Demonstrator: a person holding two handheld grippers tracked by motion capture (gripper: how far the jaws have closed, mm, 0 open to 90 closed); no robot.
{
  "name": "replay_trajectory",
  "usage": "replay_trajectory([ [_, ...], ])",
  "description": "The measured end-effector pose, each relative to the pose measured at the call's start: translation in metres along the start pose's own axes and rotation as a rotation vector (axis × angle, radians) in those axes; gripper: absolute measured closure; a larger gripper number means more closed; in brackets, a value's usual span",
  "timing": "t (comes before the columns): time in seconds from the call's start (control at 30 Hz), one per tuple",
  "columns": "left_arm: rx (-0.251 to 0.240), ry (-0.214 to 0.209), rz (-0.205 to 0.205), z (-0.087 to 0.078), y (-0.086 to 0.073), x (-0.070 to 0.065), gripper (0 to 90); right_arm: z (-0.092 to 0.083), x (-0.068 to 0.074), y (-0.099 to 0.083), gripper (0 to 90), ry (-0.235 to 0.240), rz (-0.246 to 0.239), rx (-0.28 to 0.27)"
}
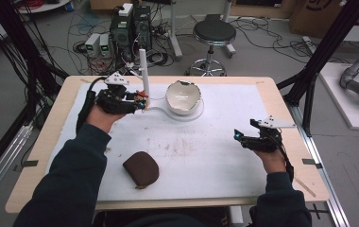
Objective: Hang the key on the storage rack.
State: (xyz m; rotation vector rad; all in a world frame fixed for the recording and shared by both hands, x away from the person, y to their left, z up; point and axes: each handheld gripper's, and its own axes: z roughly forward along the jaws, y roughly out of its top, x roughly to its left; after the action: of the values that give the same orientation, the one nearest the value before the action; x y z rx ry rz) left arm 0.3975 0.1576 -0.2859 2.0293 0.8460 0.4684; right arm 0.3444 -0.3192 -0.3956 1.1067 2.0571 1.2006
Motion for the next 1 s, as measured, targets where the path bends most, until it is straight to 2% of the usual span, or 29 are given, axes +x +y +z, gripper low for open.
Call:
replay_trajectory([
  [0.23,-0.047,0.015,-0.002,-0.013,0.029,0.017,56.3,0.000,0.000,0.000,20.2,0.002,0.004,0.000],
  [0.3,-0.057,0.013,-0.009,-0.013,0.035,0.022,56.3,0.001,0.000,0.000,20.2,0.004,0.005,-0.001],
  [0.4,-0.047,0.019,-0.014,-0.009,0.043,0.030,56.3,0.001,0.000,0.000,20.3,0.005,0.001,0.000],
  [0.63,-0.045,0.046,-0.048,0.002,0.052,0.043,56.3,0.002,-0.002,-0.002,20.2,0.005,0.005,0.005],
  [0.87,-0.059,0.042,-0.054,0.005,0.060,0.045,56.2,0.003,-0.003,-0.003,20.3,0.016,0.000,0.018],
  [1.0,-0.050,0.064,-0.074,0.010,0.060,0.050,56.2,0.003,-0.003,-0.003,20.3,0.015,0.002,0.014],
])
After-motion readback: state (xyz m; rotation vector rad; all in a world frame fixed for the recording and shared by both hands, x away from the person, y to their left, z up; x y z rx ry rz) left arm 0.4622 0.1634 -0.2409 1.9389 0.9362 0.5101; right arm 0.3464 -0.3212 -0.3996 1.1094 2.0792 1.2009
